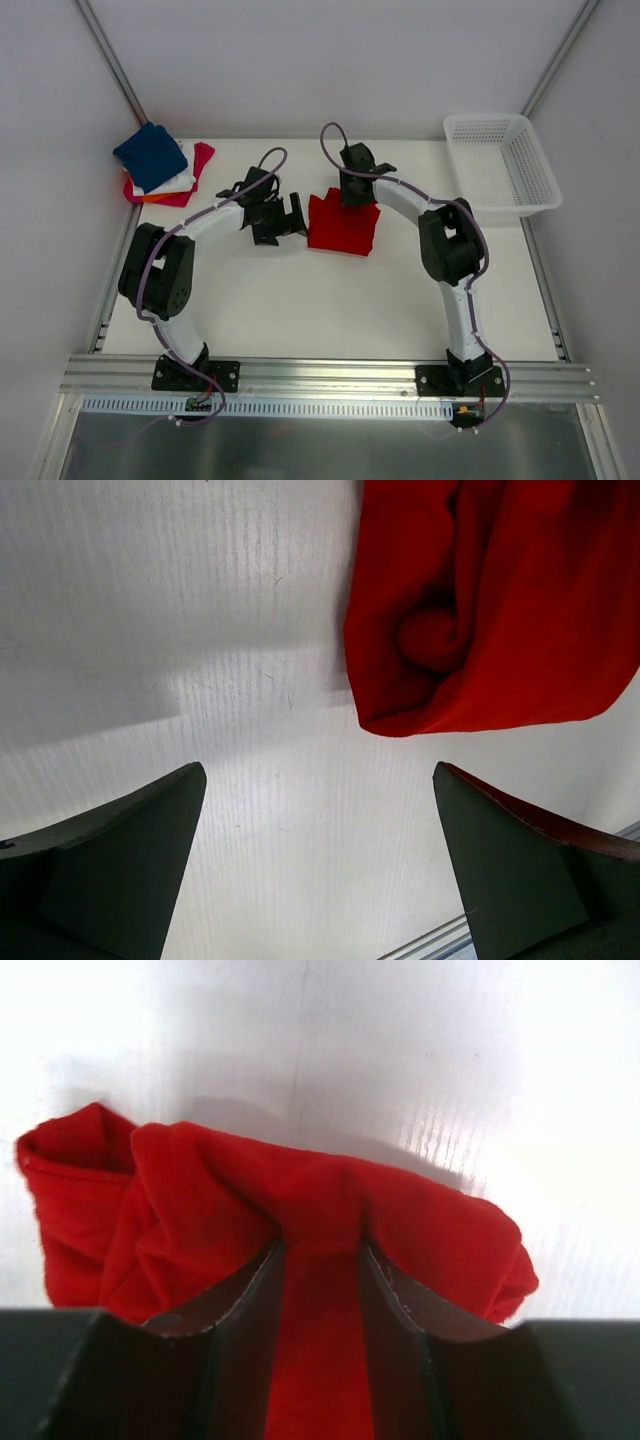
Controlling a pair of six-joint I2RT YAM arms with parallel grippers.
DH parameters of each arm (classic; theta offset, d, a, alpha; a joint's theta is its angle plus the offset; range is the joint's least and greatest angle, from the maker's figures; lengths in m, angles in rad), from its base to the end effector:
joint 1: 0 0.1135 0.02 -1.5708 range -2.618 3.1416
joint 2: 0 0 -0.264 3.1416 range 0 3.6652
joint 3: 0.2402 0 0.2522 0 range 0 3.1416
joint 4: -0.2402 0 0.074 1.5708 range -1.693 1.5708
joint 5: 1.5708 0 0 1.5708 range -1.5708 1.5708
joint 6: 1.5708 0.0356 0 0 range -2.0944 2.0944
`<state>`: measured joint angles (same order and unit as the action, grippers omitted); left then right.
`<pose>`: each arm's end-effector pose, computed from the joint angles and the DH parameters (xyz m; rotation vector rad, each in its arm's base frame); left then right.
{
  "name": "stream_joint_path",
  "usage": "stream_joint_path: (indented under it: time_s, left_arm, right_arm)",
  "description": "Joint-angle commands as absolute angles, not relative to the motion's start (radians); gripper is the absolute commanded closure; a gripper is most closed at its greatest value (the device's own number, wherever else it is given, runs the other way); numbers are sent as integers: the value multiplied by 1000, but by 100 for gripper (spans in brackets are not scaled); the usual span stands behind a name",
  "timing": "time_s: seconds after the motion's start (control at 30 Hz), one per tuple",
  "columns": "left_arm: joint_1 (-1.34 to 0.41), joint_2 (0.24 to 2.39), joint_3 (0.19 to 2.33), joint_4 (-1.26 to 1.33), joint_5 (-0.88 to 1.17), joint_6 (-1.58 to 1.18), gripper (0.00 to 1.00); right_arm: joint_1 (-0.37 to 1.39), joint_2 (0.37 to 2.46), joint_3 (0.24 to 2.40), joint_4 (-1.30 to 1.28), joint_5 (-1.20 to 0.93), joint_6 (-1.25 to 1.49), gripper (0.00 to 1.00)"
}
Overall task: Fold and stack the t-shirts
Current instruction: Fold the tshirt
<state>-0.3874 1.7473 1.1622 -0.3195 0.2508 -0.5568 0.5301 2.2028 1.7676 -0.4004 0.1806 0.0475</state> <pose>0.3399 -0.1482 0.2028 -0.1058 2.5729 -0.6936 0.4316 0.2455 0.1968 -0.4897 2.3385 0.0546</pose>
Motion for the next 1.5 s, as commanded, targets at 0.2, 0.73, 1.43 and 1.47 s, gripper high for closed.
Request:
stream_joint_path:
  time_s: [0.2,0.73,1.43,1.47]
  left_arm:
    - [-396,1690,1158,-314,241,-540,1]
    - [-397,1690,1150,-313,232,-543,1]
    - [-396,1690,1154,-314,225,-537,1]
    - [-396,1693,1155,-314,225,-537,1]
  right_arm:
    - [505,2295,1870,-437,87,55,62]
    - [529,2002,1766,-414,110,28,61]
    - [541,2280,1870,-368,-92,97,62]
    - [540,2263,1864,-367,-86,91,62]
